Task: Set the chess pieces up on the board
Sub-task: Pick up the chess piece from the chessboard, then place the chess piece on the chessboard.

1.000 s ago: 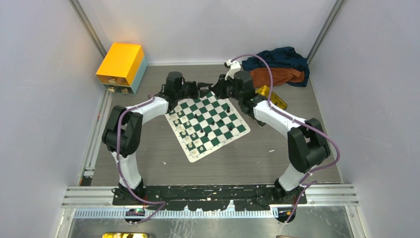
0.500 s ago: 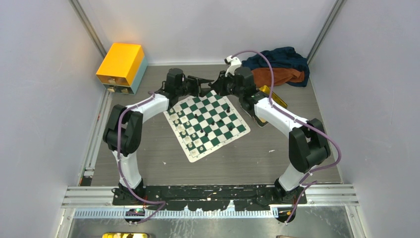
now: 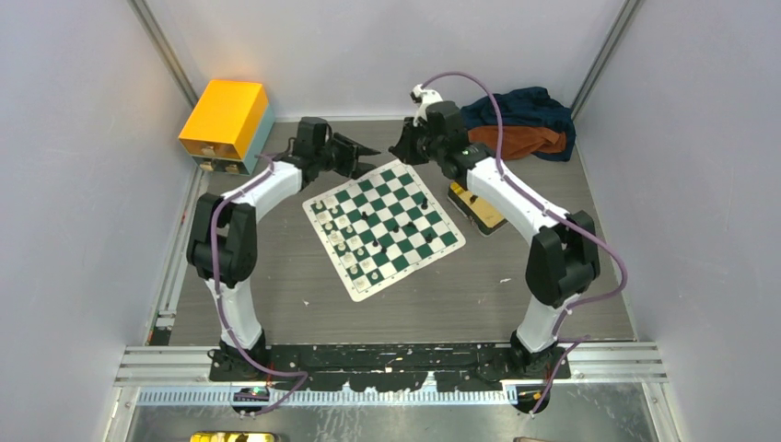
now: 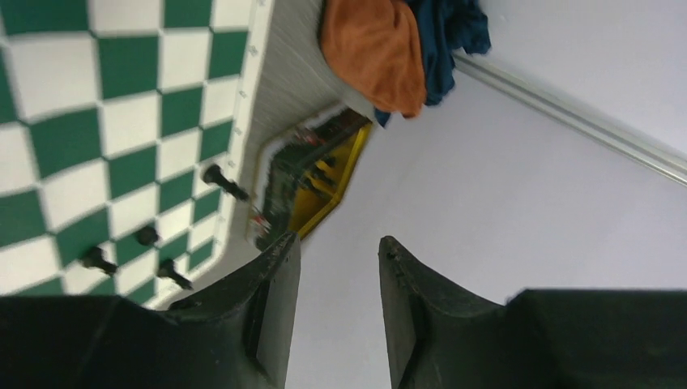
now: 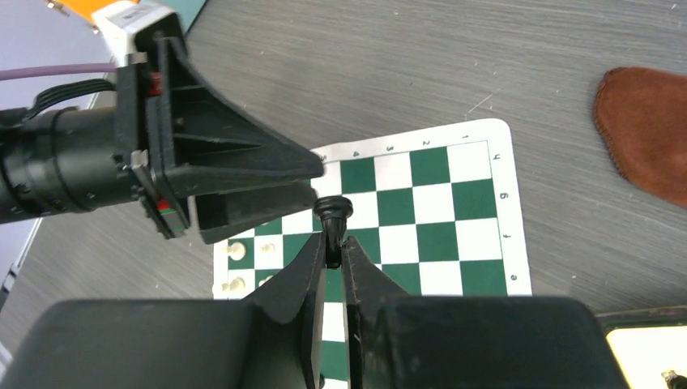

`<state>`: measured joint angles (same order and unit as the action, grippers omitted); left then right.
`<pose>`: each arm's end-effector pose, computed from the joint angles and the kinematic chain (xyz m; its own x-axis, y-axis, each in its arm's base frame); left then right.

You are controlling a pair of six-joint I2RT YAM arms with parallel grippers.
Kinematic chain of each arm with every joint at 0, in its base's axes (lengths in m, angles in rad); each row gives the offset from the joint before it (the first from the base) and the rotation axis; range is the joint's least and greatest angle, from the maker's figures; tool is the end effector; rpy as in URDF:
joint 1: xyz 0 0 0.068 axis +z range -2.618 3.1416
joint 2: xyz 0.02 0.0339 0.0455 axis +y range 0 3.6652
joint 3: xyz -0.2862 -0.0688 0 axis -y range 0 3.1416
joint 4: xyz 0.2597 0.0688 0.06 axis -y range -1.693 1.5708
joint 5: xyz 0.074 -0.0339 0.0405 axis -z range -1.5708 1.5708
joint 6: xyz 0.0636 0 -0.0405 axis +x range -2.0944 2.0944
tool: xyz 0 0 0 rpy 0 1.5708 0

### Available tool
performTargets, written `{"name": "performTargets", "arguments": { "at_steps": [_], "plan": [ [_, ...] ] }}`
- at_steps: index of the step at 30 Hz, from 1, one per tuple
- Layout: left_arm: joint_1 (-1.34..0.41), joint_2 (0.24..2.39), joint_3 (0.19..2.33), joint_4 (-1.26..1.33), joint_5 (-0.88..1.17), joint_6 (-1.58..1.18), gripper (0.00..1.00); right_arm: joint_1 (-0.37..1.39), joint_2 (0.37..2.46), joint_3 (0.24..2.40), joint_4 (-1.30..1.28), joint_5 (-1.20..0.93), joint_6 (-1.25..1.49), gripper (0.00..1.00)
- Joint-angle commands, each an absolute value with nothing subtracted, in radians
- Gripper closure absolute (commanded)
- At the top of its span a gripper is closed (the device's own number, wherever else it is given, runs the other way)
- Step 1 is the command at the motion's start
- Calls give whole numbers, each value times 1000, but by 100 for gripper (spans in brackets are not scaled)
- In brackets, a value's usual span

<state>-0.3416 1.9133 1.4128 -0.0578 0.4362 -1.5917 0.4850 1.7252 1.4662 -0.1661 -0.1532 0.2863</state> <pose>0.4474 -0.1876 0.2414 -0.6307 -0.7375 0.2415 -0.5124 0.1621 -0.8433 0.3981 0.2208 0.3313 -0.5149 0.0442 -0.8561 -0.4569 0.8308 0.3176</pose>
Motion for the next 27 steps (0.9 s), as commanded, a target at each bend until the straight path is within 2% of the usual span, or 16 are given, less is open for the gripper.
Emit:
{"name": "performTargets", "arguments": {
  "at_steps": [1, 8, 17, 27],
  "plan": [
    [-292, 1846, 1502, -279, 336, -1291, 58, 484, 1823, 1683, -423, -81, 282, 99],
    [-279, 1772, 1524, -443, 196, -1057, 59, 480, 2052, 2075, -785, -4, 337, 99],
    [-280, 1674, 1467, -504, 95, -926, 59, 476, 2290, 2382, -1045, 87, 384, 99],
    [-281, 1589, 1414, -531, 50, -858, 60, 471, 2426, 2480, -1137, 98, 416, 99]
  ]
}}
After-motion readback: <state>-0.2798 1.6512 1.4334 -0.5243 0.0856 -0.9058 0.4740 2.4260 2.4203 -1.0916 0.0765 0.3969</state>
